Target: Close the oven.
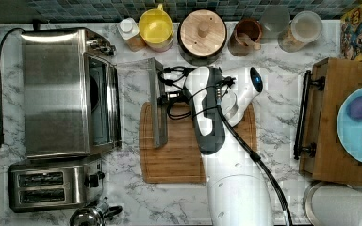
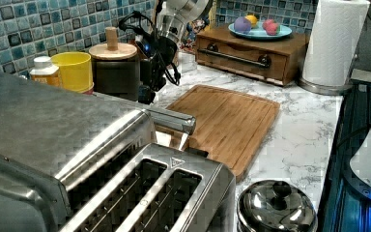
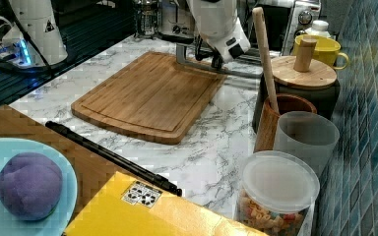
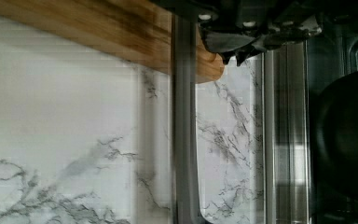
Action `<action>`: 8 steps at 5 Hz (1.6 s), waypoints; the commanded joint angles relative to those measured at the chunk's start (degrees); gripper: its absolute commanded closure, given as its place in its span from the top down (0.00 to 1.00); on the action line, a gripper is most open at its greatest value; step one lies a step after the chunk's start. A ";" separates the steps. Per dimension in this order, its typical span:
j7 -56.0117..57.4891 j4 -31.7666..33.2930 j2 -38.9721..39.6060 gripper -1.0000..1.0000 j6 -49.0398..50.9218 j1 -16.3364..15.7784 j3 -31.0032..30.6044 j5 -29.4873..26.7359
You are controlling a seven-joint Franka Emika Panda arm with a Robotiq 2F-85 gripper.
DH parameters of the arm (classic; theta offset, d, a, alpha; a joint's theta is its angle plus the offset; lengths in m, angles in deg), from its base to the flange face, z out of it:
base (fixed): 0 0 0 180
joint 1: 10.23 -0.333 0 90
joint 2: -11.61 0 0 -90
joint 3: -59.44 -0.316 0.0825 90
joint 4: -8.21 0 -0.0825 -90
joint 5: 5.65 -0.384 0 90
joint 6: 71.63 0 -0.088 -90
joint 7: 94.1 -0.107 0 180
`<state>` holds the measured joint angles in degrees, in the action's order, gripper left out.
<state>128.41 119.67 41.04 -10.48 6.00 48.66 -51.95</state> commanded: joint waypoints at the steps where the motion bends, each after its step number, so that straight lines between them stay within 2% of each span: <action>1: -15.92 -4.14 -13.82 0.00 -0.23 -12.49 -8.13 9.49; 2: -22.26 -5.86 -12.63 0.00 -0.97 -14.37 -8.97 14.22; 3: -32.77 -6.87 -11.03 0.00 -3.06 -18.29 -8.31 23.73; 5: -52.56 -9.51 -11.99 0.00 -2.08 -24.01 -6.29 37.97; 6: -57.64 -9.48 -13.88 0.00 -2.57 -24.25 -6.18 40.14; 8: -73.22 -15.94 -12.90 0.00 3.85 -29.75 -5.02 55.46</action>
<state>60.86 110.61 29.08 -8.95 -20.13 43.55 0.38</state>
